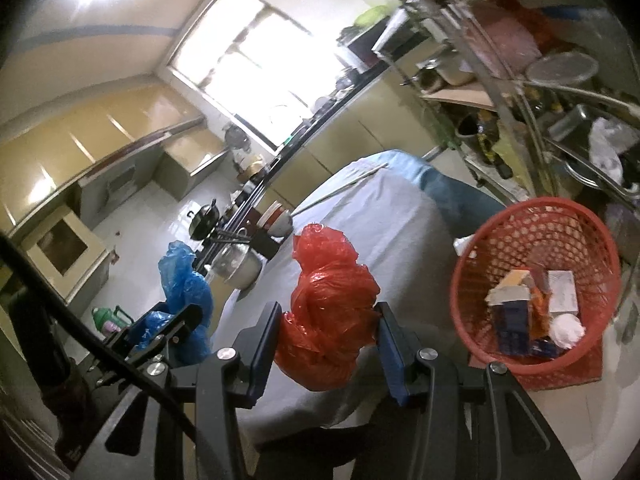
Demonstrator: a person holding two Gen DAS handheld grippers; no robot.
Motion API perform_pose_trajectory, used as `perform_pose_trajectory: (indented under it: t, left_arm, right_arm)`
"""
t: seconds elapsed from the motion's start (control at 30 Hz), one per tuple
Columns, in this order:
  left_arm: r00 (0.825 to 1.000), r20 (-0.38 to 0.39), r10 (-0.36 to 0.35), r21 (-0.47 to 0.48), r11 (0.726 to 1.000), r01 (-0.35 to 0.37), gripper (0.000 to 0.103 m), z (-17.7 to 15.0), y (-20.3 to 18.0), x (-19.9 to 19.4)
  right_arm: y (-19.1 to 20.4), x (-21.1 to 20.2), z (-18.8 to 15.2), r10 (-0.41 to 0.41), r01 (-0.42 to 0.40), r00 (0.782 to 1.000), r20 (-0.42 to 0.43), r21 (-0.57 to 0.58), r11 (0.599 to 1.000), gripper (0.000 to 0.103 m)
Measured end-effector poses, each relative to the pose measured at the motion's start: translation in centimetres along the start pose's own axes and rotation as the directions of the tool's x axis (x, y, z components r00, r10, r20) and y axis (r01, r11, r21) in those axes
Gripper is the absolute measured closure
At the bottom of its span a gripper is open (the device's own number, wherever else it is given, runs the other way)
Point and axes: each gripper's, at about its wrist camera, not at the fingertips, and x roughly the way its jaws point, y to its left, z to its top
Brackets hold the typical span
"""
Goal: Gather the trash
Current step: 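Drop the red bag into the red basket with the right tool while the left drops the blue bag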
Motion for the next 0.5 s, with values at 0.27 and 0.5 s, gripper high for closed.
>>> perform_pose_trajectory:
  t: [0.27,0.5]
  left_arm:
    - [0.999,0.013,-0.035,0.112,0.993,0.033,0.047,1.7,-5.6,0.4]
    - [0.995,0.021,-0.097,0.176,0.980,0.091,0.047,3.0,-9.0,0.9]
  right_arm:
    - [-5.3,-3.5,1.5,-0.027,0.019,0.997,0.073,0.109,0.994,0.053]
    - [-9.3,-6.2,2.4,-0.068,0.044,0.990,0.125,0.182,0.982,0.053]
